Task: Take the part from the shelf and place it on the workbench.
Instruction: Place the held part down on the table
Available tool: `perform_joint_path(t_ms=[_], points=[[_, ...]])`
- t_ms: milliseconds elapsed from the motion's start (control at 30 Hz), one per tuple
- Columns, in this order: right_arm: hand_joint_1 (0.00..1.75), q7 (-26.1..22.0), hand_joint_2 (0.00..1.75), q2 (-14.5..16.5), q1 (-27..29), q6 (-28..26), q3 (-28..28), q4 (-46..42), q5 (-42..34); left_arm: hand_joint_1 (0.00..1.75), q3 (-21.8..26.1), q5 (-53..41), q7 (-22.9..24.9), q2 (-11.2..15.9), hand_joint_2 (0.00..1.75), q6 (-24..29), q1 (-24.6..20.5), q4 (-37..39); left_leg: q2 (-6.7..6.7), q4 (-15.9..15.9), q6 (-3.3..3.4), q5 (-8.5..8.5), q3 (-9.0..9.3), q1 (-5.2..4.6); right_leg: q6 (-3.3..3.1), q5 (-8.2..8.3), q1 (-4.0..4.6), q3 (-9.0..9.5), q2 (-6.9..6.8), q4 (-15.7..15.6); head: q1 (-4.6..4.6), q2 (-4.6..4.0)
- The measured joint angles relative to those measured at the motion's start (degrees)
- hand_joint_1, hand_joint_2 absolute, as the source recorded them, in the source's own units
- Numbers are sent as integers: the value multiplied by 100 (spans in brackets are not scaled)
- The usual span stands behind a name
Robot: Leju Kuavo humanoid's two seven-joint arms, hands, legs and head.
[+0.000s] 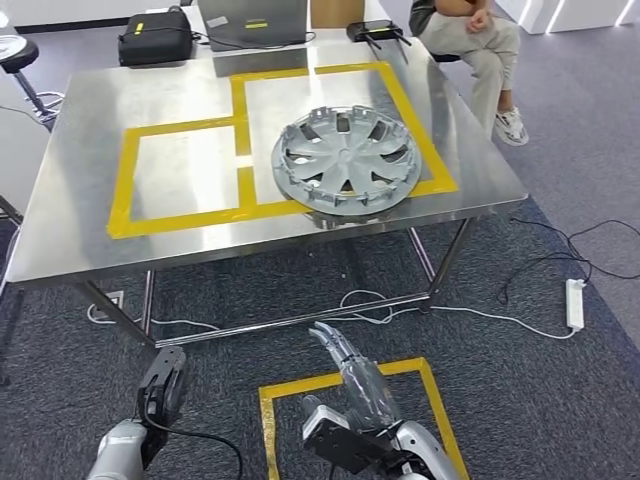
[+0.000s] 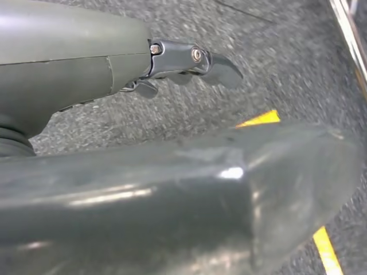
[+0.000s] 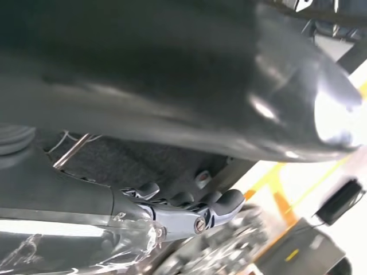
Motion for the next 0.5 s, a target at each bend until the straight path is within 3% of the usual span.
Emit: perform_joint_path(t_ms=[67,133,167,200,233,267,333,367,400,467,500], points=[[0,2,0,-2,1,0,3,3,1,0,3,0,-1,20,0,1,17,5,-94,12,133,101,-104,-16,57,-127,-35,-37,76,63,11,0],[0,3,0,-6,2,-2,4,5,2,0,3,0,-3,28,0,1,5,8,-203,11,224,238,-249,-25,61,-643,-22,-193,322,550,33,0],[0,3,0,-10,4,-3,4,7,3,0,3,0,-5,26,0,1,-1,10,-266,12,249,306,-330,-42,39,-930,5,-290,420,930,44,0],[0,3,0,-15,3,-5,4,10,6,0,2,0,-6,22,0,1,-3,15,-326,13,272,374,-412,-66,9,-1117,38,-362,470,1289,55,0],[0,3,0,-21,2,-7,4,15,9,0,2,0,-7,19,0,2,0,21,-388,14,289,442,-495,-97,-35,-1178,72,-377,494,1524,61,0],[0,3,0,-26,2,-7,4,20,12,0,3,0,-7,19,0,2,3,26,-448,15,302,507,-576,-129,-95,-1117,110,-303,510,1562,61,0],[0,3,0,-30,-5,-8,4,26,16,0,4,0,-7,22,0,3,2,33,-588,15,314,647,-733,-185,-274,-869,196,141,624,1039,58,0],[0,2,0,-31,-14,-8,4,27,17,0,3,0,-7,17,0,3,-2,36,-652,15,310,714,-800,-206,-372,-840,218,420,751,633,49,0],[0,0,0,-32,-23,-13,4,27,18,0,3,0,-7,18,0,4,-6,38,-715,7,296,780,-844,-204,-417,-827,240,638,853,300,39,0],[0,-5,0,-35,-41,-31,4,27,28,0,2,0,-11,15,0,10,-13,47,-817,-27,234,898,-885,-166,-426,-853,267,784,941,-12,35,0],[0,-9,0,-36,-47,-44,5,28,38,0,2,-1,-15,31,0,19,-8,51,-878,-64,191,964,-894,-149,-406,-781,277,761,883,-42,43,0]])
